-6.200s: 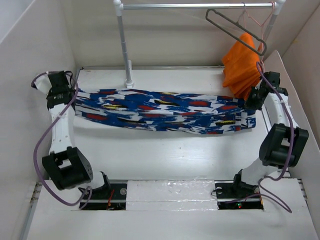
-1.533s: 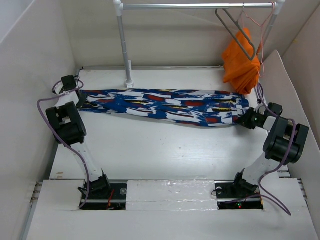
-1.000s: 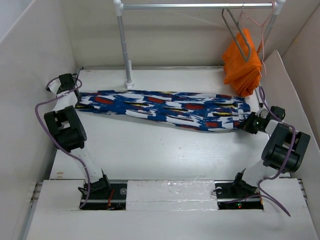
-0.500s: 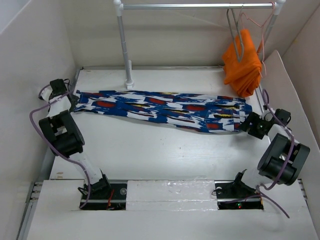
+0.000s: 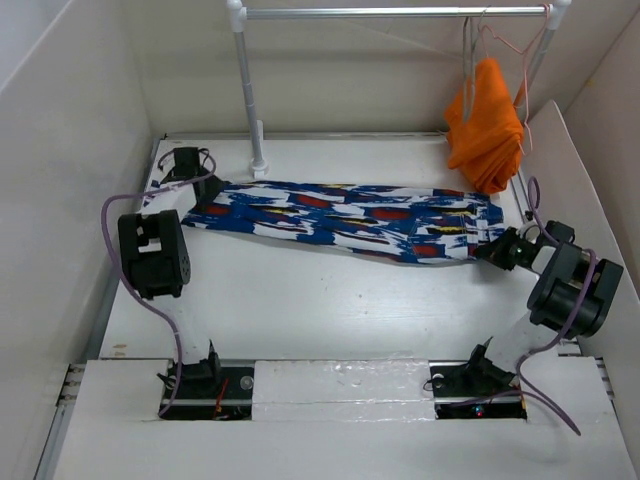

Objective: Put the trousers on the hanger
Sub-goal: Fold the trousers at the center of the board.

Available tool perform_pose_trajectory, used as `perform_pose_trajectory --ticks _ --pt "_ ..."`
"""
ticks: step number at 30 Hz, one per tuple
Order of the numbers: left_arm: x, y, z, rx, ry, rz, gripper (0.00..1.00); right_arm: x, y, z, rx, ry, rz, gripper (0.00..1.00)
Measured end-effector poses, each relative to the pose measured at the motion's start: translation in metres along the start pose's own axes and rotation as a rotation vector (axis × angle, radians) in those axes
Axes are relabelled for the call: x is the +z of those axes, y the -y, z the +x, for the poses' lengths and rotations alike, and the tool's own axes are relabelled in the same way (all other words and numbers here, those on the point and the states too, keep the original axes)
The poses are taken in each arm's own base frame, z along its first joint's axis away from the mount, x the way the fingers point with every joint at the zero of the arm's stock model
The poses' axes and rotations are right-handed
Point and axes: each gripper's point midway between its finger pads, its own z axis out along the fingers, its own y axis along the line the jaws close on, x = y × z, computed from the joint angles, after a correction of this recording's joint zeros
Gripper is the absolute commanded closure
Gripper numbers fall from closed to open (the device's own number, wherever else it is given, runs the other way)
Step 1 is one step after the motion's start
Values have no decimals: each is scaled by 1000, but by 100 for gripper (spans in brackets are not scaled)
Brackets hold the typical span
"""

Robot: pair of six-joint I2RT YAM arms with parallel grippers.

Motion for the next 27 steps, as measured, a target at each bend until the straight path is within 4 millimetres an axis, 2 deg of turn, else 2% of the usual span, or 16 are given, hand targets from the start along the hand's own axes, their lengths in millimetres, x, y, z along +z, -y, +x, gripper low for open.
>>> perform_pose_trajectory --ticks 3,4,6,8,10,14,15,16,17,18,21,22,24,25,27 --pt "28 -59 3 -84 -55 -114 50 -3 -1 2 -1 8 -1 100" --pt "31 -69 4 -133 -75 -112 50 -7 -1 5 -9 14 12 100" --pt "27 -82 -12 -179 -50 -110 49 -21 1 13 -3 20 43 100" --pt "25 -101 -15 -225 -61 -131 49 -39 5 21 22 29 78 100" --pt "22 -107 -19 -262 -72 -120 49 -59 8 28 50 34 104 100" --pt "6 -122 -9 -329 -106 -112 49 -98 16 33 84 67 182 99" --pt "-1 -127 -3 -342 -112 -115 49 -106 16 34 86 77 204 66" --pt "-8 -132 4 -352 -119 -124 49 -113 17 34 82 90 226 52" --pt "-16 -136 10 -355 -115 -131 49 -118 19 31 64 107 250 43" --pt "-22 -140 15 -351 -110 -143 49 -121 22 28 49 118 263 28" --pt "-37 -148 27 -331 -105 -200 50 -119 32 29 55 94 279 19" --pt "-42 -132 31 -297 -103 -170 52 -117 36 33 68 74 282 19" --pt "-50 -102 41 -211 -107 -137 67 -112 42 40 94 43 285 18" --pt "-54 -81 48 -152 -104 -109 85 -111 44 41 106 34 287 17" --pt "-67 -28 66 -24 -100 -13 99 -108 46 40 116 41 288 16"
